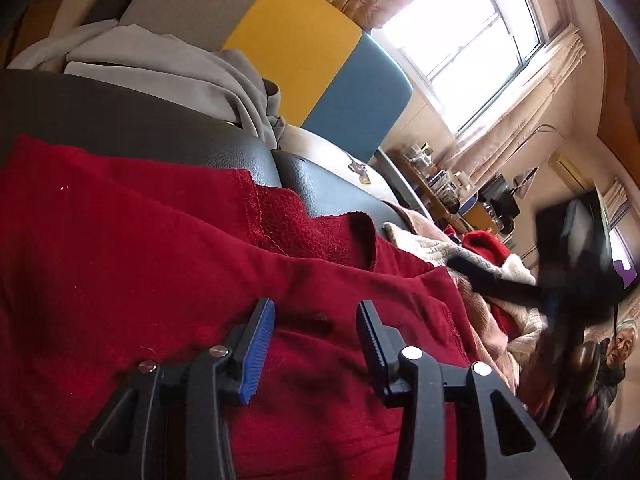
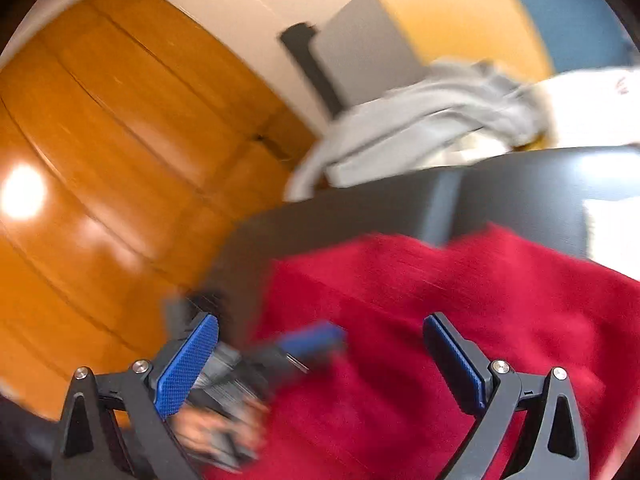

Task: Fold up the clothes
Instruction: 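Grasp the red sweater's side with the right tool and fold it inward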

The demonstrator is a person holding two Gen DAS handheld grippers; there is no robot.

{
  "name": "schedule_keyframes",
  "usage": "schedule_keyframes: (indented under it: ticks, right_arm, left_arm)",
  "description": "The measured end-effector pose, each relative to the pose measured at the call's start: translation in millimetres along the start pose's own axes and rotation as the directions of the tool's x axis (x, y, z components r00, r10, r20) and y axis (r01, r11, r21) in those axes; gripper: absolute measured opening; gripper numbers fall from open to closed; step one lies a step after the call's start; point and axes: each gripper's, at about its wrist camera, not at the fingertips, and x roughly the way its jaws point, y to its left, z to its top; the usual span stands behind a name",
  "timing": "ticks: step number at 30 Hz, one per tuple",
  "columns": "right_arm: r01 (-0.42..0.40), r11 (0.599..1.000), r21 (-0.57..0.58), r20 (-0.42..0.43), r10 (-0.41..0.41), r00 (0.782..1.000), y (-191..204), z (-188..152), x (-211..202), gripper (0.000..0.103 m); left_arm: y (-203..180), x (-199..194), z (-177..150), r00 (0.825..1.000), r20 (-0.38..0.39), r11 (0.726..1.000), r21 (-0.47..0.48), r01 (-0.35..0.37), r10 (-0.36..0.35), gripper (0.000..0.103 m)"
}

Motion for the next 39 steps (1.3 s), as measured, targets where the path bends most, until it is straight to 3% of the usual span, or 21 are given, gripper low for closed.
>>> schedule_keyframes:
  ticks: [2, 8, 12, 14, 17, 20, 23, 28, 30, 35, 39]
  right_arm:
    - [-0.062, 0.996, 0.071, -0.044, 0.065, 0.997, -12, 18, 26, 0.103]
    - [0.071, 0.988, 0.134, -0.227, -0.039, 0.973, -43, 43, 108, 0.103]
    - [-0.027, 0.98, 0.198, -0.299, 0.087, 0.95, -51, 42, 147, 0.103]
    - [-0.038, 0.982, 0.186, -0.287, 0.091, 0.954, -48, 47, 163, 0.103]
    - [-0.086, 0.971, 0.222, -0.204, 0.133, 0.97, -52, 59, 171, 0.103]
    - [-0.049, 0.978, 0.201, -0.199, 0.089, 0.976, -53, 60, 176, 0.103]
    - [0.012, 0.992, 0.128, -0.239, 0.019, 0.971, -41, 57, 170, 0.103]
    - [0.061, 0.997, 0.055, -0.217, -0.048, 0.975, -25, 51, 128, 0.103]
    - [0.14, 0.99, -0.013, -0.174, -0.141, 0.975, -18, 41, 95, 0.103]
    - [0.148, 0.985, 0.086, -0.051, -0.144, 0.988, -42, 25, 22, 0.103]
    - [0.121, 0.98, 0.159, 0.013, -0.124, 0.992, -53, -7, 1, 0.103]
  left_arm:
    - [-1, 0, -1, 1.0, 0.004, 1.0, 0.005, -0.002, 0.002, 0.042]
    - [-4, 3, -2, 1.0, 0.014, 1.0, 0.007, 0.002, -0.002, 0.042]
    - [-1, 0, -4, 1.0, 0.018, 1.0, 0.007, 0.008, -0.008, 0.042]
    - [-1, 0, -4, 1.0, 0.021, 1.0, 0.006, 0.009, -0.009, 0.042]
    - [0, -2, -5, 0.999, 0.036, 1.0, -0.002, -0.007, 0.007, 0.042]
    - [4, -3, -5, 0.999, 0.048, 1.0, -0.023, -0.013, 0.014, 0.04]
    - [3, -4, -6, 0.999, 0.046, 1.0, -0.021, -0.015, 0.016, 0.04]
    - [3, -5, -7, 0.999, 0.045, 1.0, -0.025, -0.012, 0.013, 0.04]
    - [3, -6, -8, 0.999, 0.044, 1.0, -0.025, -0.013, 0.014, 0.04]
    - [1, -5, -7, 0.999, 0.044, 1.0, -0.026, -0.015, 0.016, 0.04]
    - [2, -7, -5, 0.999, 0.044, 1.0, -0.027, -0.016, 0.017, 0.04]
